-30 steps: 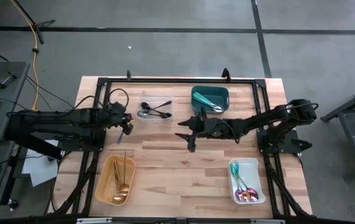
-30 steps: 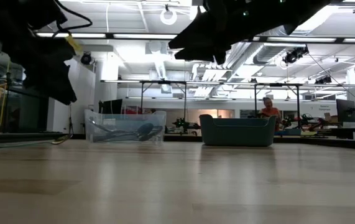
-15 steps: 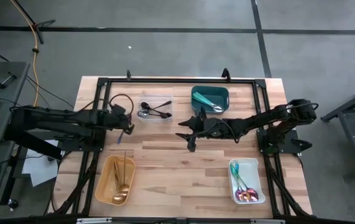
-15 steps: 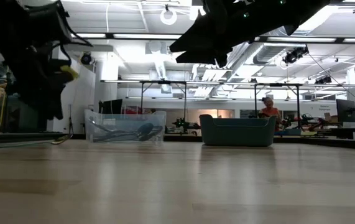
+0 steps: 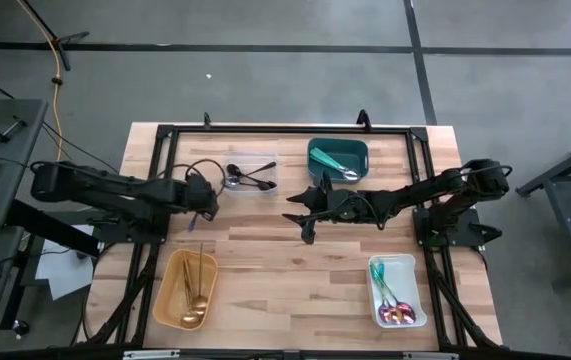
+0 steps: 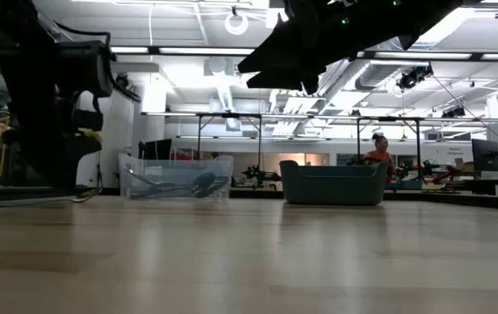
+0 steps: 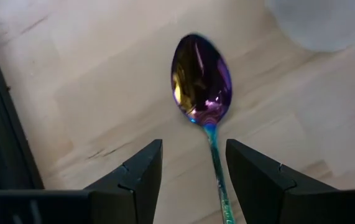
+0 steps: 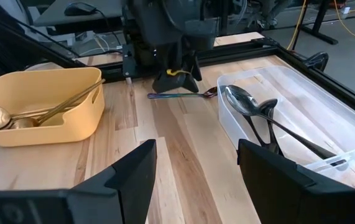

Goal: Sort silverware by color (type)
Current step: Put the purple spoon into the white bin

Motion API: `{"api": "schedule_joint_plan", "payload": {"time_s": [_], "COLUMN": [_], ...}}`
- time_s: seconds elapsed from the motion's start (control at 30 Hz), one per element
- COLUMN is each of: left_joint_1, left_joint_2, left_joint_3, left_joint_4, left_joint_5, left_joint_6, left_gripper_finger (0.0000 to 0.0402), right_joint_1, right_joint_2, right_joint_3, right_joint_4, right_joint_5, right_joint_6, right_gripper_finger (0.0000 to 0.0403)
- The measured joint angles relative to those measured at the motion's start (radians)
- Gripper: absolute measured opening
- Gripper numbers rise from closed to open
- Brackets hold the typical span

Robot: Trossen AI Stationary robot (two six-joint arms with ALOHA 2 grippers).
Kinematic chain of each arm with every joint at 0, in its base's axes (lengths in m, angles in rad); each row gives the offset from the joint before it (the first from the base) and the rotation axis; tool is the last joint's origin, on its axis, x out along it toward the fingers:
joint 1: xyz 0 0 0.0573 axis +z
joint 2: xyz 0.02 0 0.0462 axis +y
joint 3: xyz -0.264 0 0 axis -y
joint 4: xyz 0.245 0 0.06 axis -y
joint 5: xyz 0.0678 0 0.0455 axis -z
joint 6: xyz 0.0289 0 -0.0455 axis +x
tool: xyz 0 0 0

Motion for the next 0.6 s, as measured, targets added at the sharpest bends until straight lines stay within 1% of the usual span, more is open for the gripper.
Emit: {"api": "schedule_joint_plan", "payload": {"time_s": [0.1,0.23,0.3,0.43,0.6], "left_joint_1": [0.0,0.0,0.0,0.0,0.0], "left_joint_2": [0.043,0.092,0.114,0.15,0.153], "left_joint_3": [0.0,0.0,0.002,0.005,0.004], "left_joint_4": [0.029,0.094,0.117,0.122,0.106], "left_joint_5": [0.014,0.052,0.056,0.056,0.061], "left_joint_6": [-0.003,0.023,0.038,0.045,0.037], "left_gripper_finger": [0.017,0.017,0.017,0.017,0.0163], "right_joint_1": [0.0,0.0,0.0,0.0,0.0], "right_joint_2": [0.0,0.0,0.0,0.0,0.0], "right_joint_3": [0.0,0.0,0.0,0.0,0.0], "right_joint_4": [-0.003,-0.008,-0.011,-0.011,-0.011], "right_joint_5": [0.0,0.0,0.0,0.0,0.0], "right_joint_6": [0.006,0.019,0.019,0.019,0.019], "right_gripper_finger": [0.0222,0.0222,0.0222,0.0222,0.0222]}}
